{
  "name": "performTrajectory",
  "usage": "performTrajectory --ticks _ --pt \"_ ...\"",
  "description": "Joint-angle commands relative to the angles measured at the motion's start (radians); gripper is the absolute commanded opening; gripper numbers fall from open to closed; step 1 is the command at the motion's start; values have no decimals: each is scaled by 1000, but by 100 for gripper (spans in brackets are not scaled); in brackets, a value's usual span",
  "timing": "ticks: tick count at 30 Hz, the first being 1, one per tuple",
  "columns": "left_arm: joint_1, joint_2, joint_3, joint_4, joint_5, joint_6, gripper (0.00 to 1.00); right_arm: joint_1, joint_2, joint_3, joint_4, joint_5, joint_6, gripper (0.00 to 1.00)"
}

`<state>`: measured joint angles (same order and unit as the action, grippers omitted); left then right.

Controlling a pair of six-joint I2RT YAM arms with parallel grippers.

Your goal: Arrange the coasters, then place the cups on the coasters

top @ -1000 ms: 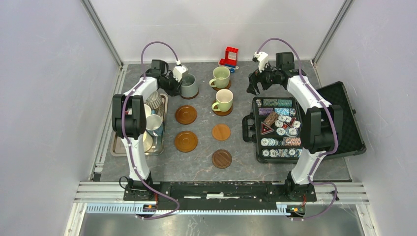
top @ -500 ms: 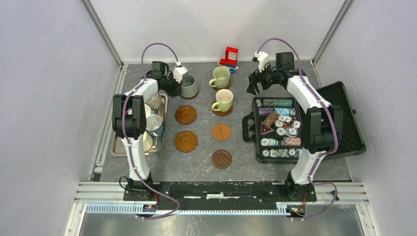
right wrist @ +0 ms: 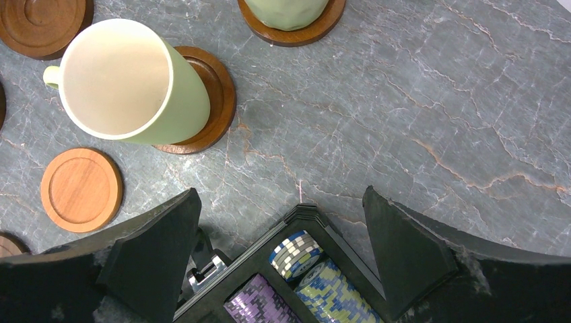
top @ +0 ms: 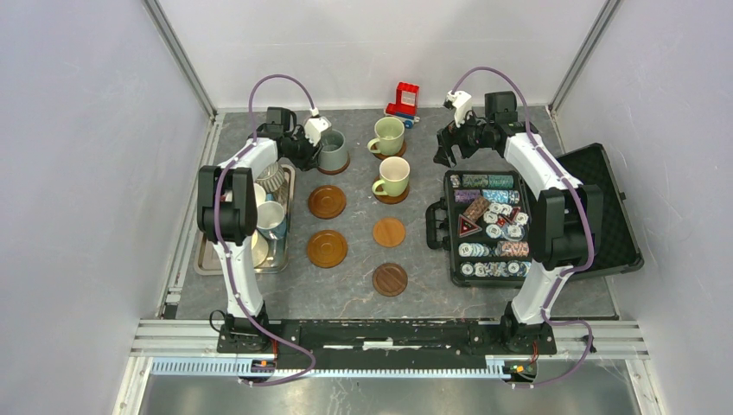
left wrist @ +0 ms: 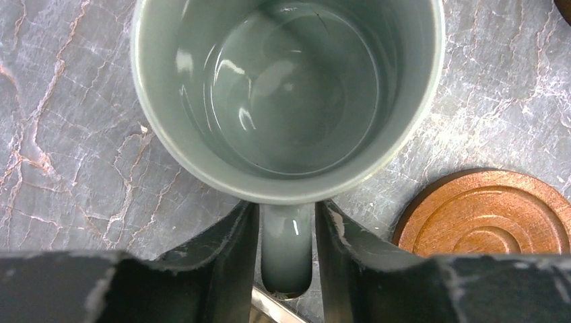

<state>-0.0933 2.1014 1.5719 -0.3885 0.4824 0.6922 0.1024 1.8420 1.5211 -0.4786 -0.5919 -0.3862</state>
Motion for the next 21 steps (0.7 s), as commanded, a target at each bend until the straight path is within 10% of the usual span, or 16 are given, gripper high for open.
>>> performTrajectory --ticks 1,10,21 --pt "-8 -4 36 -12 33 58 47 -3 -22 3 31 -12 9 98" --pt "-7 -26 36 -65 11 68 53 -3 -24 3 32 -13 9 98" --pt "-9 -17 33 -61 -23 58 34 -3 -41 -22 40 -14 6 98"
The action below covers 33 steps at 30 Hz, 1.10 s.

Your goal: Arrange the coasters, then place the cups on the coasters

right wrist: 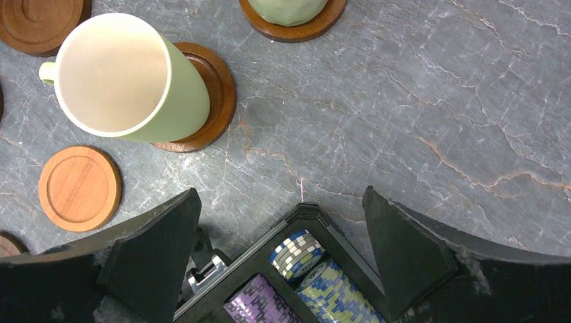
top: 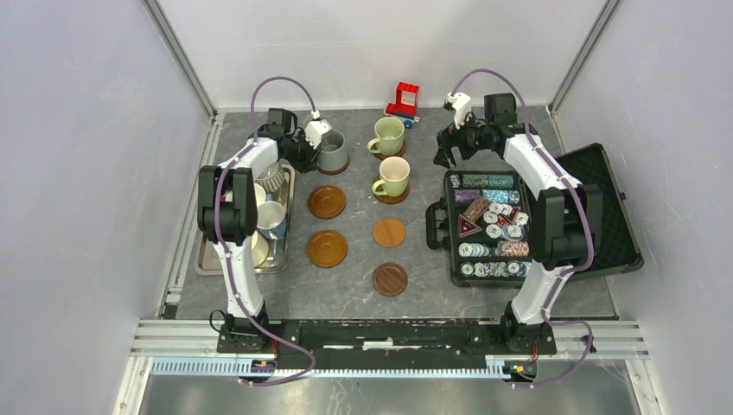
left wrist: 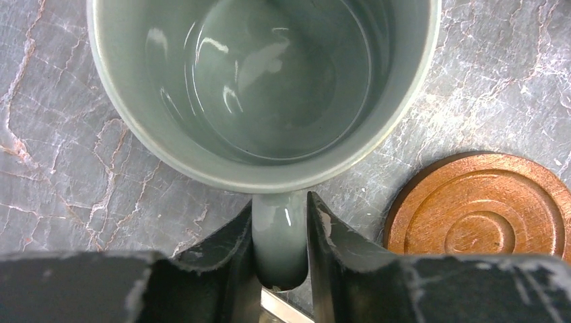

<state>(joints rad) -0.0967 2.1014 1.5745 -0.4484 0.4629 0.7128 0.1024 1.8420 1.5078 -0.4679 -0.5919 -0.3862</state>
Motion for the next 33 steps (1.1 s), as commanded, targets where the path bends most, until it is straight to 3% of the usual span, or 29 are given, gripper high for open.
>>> performTrajectory --ticks 1,16,22,28,33 --pt "-7 -10 35 -1 -4 32 33 -4 -41 -9 29 -14 6 98" --pt "-37 43 89 -67 -53 66 31 -4 -33 -4 36 -16 9 98" --pt "-37 45 93 -110 -78 68 48 -6 -38 -9 35 -13 7 98" --pt "-35 -2 96 -126 -63 34 56 -6 -38 -6 37 -14 9 98" --pt "-22 -43 179 -231 -69 11 74 -6 -36 0 37 -13 10 98"
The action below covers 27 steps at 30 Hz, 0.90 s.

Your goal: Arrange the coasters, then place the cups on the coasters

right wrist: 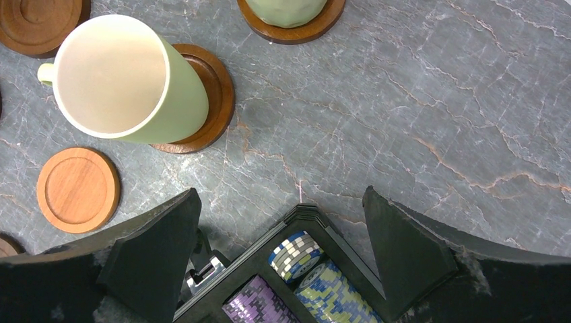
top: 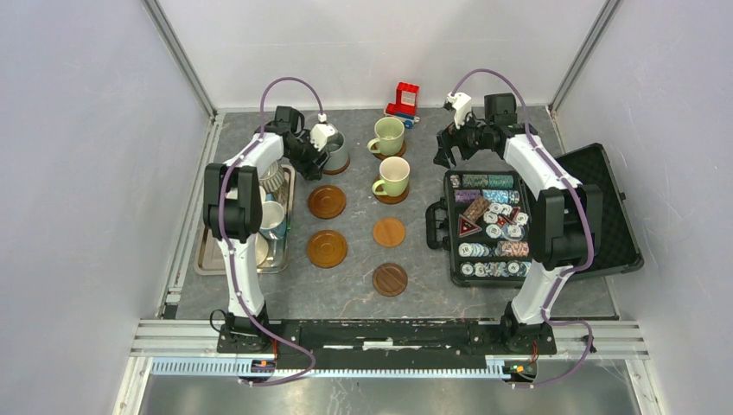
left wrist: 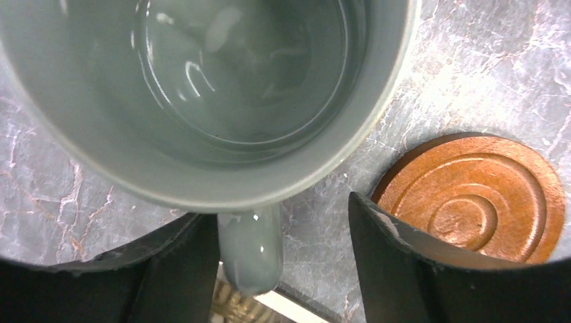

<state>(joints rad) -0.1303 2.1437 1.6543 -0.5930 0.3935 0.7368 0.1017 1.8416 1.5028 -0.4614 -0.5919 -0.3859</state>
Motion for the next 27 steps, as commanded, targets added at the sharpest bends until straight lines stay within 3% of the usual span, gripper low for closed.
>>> performTrajectory --ticks 1,4,11,16,22,27 --pt "21 -86 138 -129 3 -10 78 -5 -36 7 30 -13 9 98" --pt "64 -81 252 -298 45 22 92 -5 -35 14 30 -13 9 98" --pt "241 -121 390 -563 135 157 95 -5 -36 22 37 -23 12 98" --pt "378 -122 428 -733 91 297 95 -6 -38 14 37 -28 7 98" --pt "553 -140 379 -803 73 434 92 -4 -28 38 23 -39 8 98" --pt "651 -149 290 -756 91 520 88 2 -16 61 20 -43 19 98"
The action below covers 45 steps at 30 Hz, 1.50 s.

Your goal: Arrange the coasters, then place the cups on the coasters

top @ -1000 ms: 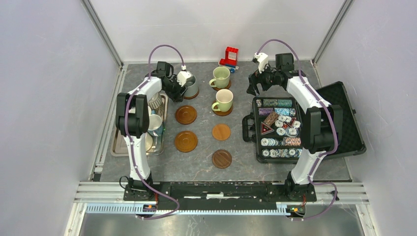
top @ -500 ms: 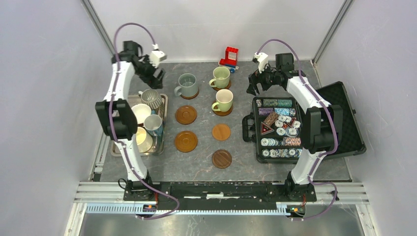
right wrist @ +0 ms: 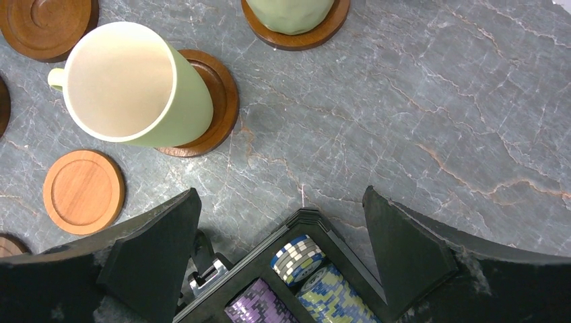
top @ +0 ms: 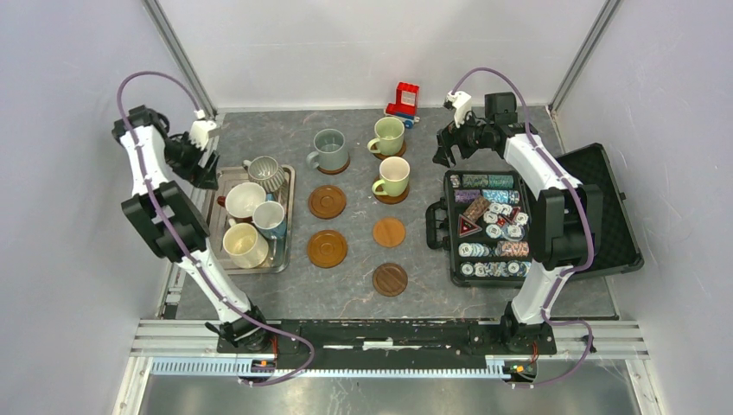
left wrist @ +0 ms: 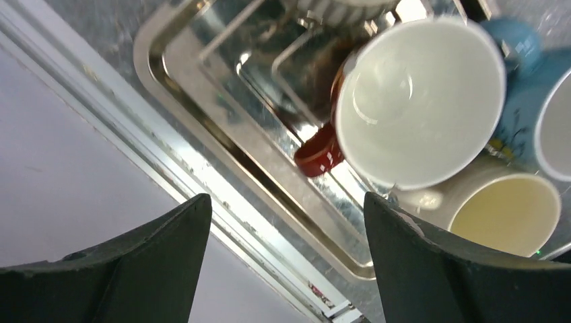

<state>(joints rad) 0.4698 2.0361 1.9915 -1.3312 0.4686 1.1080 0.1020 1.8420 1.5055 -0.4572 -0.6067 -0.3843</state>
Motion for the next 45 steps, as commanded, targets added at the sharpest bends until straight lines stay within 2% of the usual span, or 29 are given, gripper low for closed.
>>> performTrajectory --ticks 1,9,22,24,32,37,41,45 --pt "56 -31 -50 -32 15 178 87 2 -15 60 13 -30 19 98" --pt "60 -3 -158 3 -41 468 84 5 -21 47 12 -24 16 98" --pt "4 57 -208 54 -19 590 79 5 -21 60 -11 1 1 98" --pt "4 66 -205 36 -21 603 75 5 -25 55 -12 4 -2 98" --pt "38 30 -260 -21 -10 621 45 5 -29 47 -10 10 -5 98" --pt "70 3 -290 -49 -12 616 36 5 -33 39 -11 10 -6 98" --pt "71 -33 -334 -25 8 591 35 5 -32 36 -10 9 -8 98" --pt "68 -56 -382 79 34 501 53 5 -30 38 -7 7 -5 98"
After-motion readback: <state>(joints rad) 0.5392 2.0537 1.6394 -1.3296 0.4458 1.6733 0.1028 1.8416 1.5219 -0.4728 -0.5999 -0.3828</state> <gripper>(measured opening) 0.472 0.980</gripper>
